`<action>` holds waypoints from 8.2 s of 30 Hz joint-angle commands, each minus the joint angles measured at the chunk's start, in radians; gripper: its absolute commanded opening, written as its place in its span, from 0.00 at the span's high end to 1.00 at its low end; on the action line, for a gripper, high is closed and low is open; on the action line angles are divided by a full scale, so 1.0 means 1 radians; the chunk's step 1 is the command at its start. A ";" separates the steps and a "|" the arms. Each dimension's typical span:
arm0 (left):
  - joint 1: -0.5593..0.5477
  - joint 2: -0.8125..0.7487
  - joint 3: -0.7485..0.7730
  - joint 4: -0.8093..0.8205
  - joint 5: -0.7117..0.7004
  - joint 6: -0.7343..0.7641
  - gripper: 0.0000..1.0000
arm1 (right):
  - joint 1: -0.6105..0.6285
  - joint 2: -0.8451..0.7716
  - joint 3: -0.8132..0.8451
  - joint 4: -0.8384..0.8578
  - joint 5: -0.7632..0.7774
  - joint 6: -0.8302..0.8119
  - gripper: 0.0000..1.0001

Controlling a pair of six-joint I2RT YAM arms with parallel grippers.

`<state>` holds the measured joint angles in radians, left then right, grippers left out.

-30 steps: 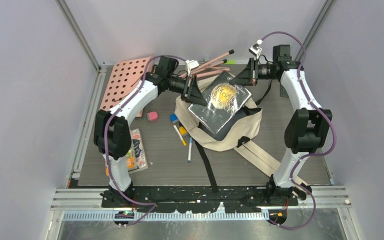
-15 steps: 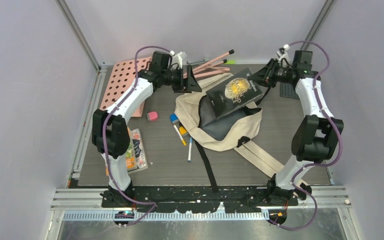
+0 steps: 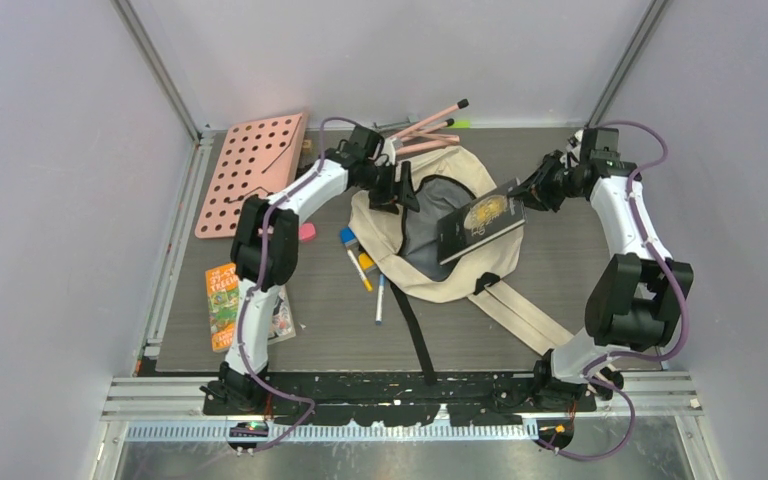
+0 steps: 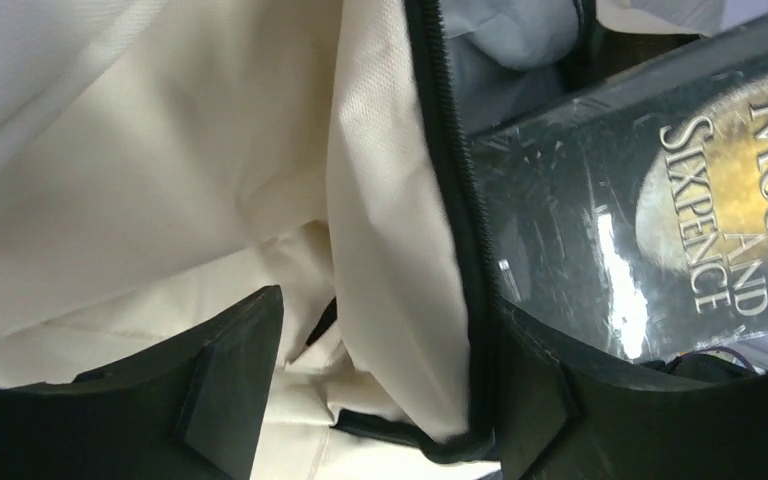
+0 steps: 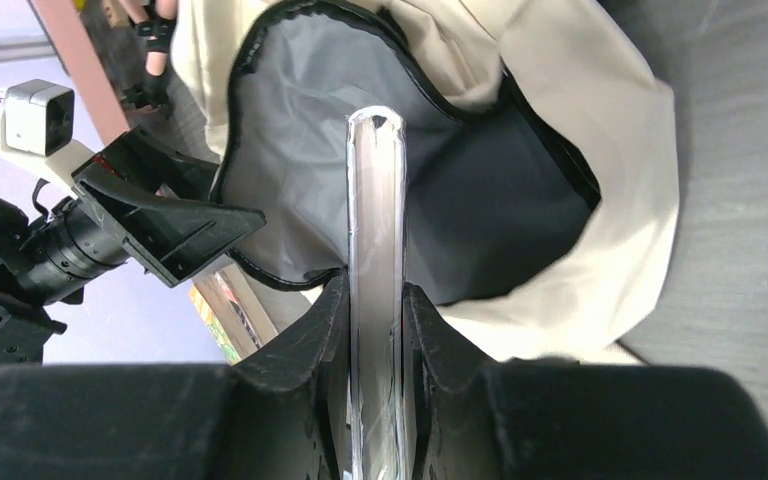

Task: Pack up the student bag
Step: Pick up the book from the center of the board, then place the book in the student bag, then move the book to the center of the board, then pick up the book from the center of the board.

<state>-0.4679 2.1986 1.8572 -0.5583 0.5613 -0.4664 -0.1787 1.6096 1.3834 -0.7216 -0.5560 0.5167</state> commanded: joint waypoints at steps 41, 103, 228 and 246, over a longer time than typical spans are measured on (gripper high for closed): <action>-0.069 -0.283 -0.008 0.367 -0.082 -0.320 1.00 | 0.177 -0.457 -0.453 0.653 0.488 0.684 0.99; -0.091 -0.291 -0.122 0.344 -0.061 -0.275 1.00 | 0.375 -0.163 -0.200 0.030 0.834 0.083 0.36; 0.429 -0.981 -1.036 -0.153 -0.526 -0.428 0.07 | 0.530 -0.097 0.024 0.264 0.402 -0.221 0.32; 0.434 -0.979 -1.117 -0.260 -0.421 -0.314 0.03 | 0.754 0.217 0.326 0.034 0.147 -0.244 0.32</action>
<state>-0.0368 1.2480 0.7677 -0.7906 0.1028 -0.7975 0.5583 1.8389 1.6489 -0.6312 -0.3664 0.3092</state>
